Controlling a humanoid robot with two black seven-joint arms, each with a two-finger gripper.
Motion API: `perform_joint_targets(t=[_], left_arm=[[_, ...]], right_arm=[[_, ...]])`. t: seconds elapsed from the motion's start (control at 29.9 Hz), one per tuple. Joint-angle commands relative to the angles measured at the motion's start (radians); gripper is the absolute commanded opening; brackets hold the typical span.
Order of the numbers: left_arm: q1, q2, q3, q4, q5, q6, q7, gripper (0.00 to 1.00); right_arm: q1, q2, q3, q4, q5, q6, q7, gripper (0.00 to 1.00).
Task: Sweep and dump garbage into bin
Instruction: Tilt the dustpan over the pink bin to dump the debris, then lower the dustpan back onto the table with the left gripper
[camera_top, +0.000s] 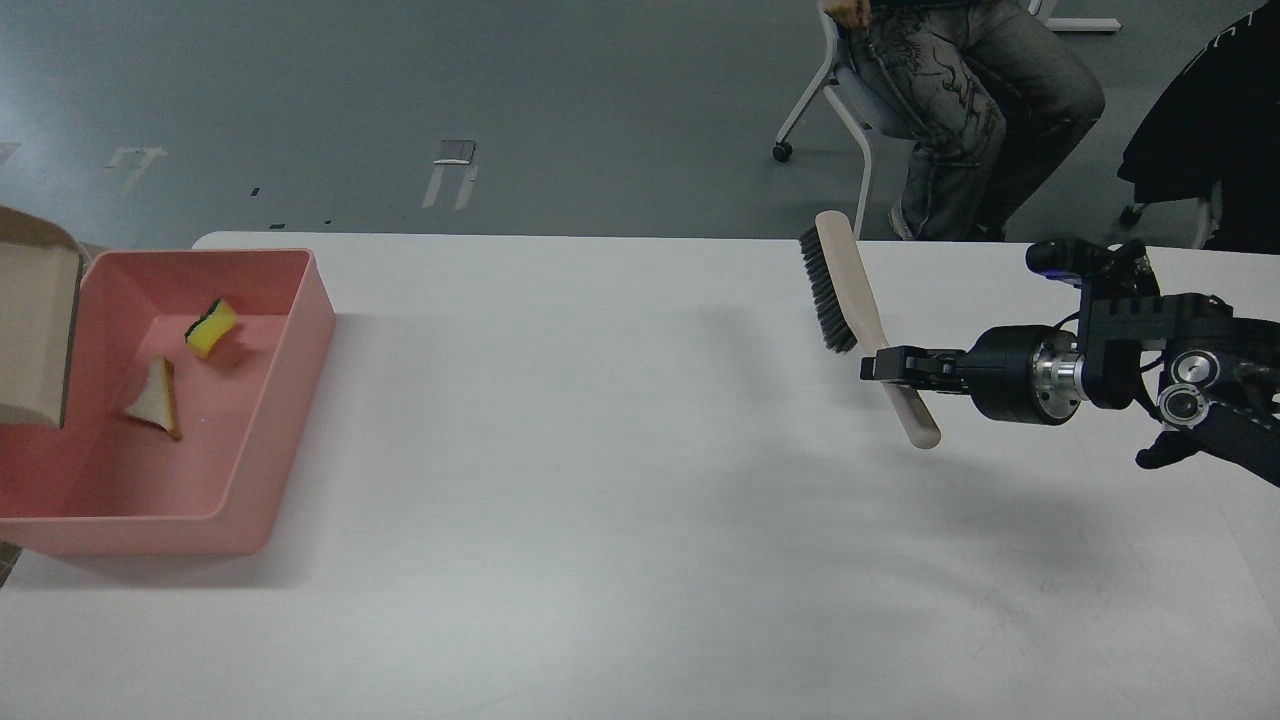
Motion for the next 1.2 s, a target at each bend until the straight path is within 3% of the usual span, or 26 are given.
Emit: perform_joint_targets(t=[0.0,0.13,0.27,0.5,0.64,0.87,1.17], left_arm=[[-0.027,0.004,-0.005,-0.009,0.005,0.005,0.000,0.00],[-0.098,-0.006,-0.013,-0.010,-0.076,-0.027,0.000,0.00],[-0.173,-0.016,-0.013,-0.010,-0.228,-0.121,0.000,0.00],[-0.296,-0.199,-0.009,-0.010,-0.280,-0.133,0.006,0.00],[-0.337,-0.379,-0.003,-0.010,-0.280,-0.092,0.055,0.00],[-0.325,-0.578,0.015,-0.015,-0.257,0.023,0.069,0.00],[-0.319,-0.736,0.106,-0.047,-0.169,0.152,0.069,0.00]], right_arm=[[-0.001,0.000,0.000,0.000,0.000,0.000,0.000,0.00],[-0.003,-0.001,-0.002,0.002,0.000,0.000,0.000,0.00],[-0.003,-0.003,-0.002,0.003,0.000,0.000,0.000,0.00],[-0.001,-0.011,0.008,0.005,0.002,0.000,0.000,0.00],[-0.001,-0.021,0.015,0.005,0.002,0.000,0.000,0.00],[-0.001,-0.032,0.015,0.005,0.002,0.000,0.000,0.00],[-0.003,-0.032,0.017,0.005,0.002,0.000,-0.002,0.00]])
